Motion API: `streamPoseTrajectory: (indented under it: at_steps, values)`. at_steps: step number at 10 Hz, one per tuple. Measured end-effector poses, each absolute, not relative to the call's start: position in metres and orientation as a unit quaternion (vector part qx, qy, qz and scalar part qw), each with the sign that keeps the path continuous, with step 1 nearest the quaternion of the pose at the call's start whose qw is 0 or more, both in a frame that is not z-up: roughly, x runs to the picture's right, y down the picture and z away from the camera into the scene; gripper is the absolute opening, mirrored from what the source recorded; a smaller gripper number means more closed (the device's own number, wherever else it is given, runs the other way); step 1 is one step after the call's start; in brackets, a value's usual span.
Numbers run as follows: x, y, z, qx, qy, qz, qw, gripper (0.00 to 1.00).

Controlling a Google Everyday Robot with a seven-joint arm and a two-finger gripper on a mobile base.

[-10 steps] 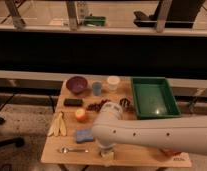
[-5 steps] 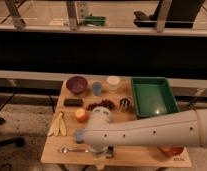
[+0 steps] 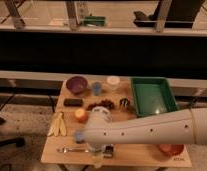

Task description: Place sponge in tray

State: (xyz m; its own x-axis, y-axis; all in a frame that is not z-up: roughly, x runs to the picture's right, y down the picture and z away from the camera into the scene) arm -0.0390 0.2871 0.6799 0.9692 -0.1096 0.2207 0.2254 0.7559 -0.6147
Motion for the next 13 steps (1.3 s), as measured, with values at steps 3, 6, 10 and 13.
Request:
streamPoseTrajectory:
  at_steps: [3,6,10,13]
  values:
    - [-0.050,0.280,0.684,-0.323,-0.086,-0.107,0.936,0.80]
    - [-0.078,0.257,0.726,-0.310,-0.085,-0.125,0.938,0.80]
    - [-0.078,0.230,0.795,-0.300,-0.083,-0.122,0.942,0.80]
    - [-0.079,0.241,0.802,-0.306,-0.088,-0.117,0.941,0.80]
